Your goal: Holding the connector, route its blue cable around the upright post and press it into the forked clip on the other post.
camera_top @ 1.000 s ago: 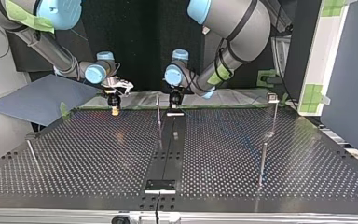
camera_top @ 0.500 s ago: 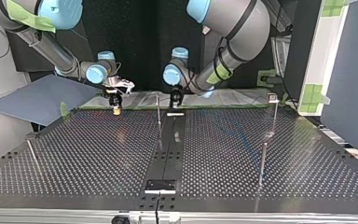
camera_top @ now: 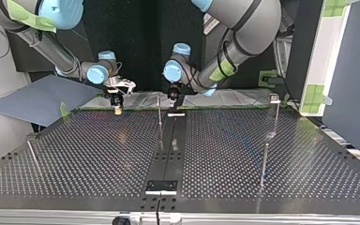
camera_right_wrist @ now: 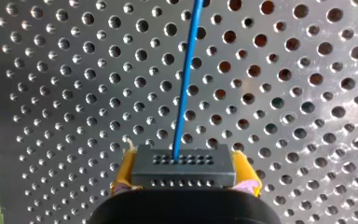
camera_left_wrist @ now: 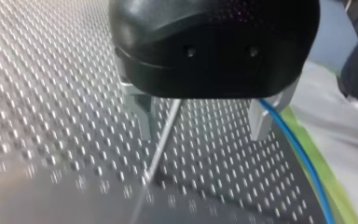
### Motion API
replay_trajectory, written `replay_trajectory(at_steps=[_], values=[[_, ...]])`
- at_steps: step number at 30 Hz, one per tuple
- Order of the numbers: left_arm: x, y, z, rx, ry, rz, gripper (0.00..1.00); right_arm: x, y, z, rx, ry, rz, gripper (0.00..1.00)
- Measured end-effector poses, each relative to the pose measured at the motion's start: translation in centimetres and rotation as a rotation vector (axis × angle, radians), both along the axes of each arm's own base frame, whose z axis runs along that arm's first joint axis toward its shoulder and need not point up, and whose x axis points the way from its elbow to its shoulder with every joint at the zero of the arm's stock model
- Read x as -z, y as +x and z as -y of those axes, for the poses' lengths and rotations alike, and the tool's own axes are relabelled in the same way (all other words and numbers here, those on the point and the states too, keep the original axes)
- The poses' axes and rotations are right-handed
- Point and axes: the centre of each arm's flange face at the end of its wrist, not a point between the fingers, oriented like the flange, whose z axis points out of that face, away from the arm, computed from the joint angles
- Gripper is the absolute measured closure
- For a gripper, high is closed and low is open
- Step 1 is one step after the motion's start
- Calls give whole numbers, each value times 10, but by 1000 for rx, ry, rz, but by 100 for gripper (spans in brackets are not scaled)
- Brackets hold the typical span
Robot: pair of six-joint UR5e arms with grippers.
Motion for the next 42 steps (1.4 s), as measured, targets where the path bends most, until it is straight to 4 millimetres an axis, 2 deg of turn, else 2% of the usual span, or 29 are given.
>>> replay_trajectory(at_steps=[3, 7, 16, 25, 42], values=[[-7, -11, 3, 33, -5, -7, 0, 0, 0, 0, 0, 0, 1, 85], [-8, -26, 7, 78, -4, -33, 0, 0, 0, -1, 0, 4, 0, 85], [-5, -43, 19, 168, -8, -74, 0, 0, 0, -1, -1, 6, -1, 85], [-6, -48, 28, 205, -22, -68, 0, 0, 1, -1, -1, 6, -1, 85], [-6, -46, 27, 183, -20, -58, 0, 0, 2, -2, -3, 6, 0, 85]])
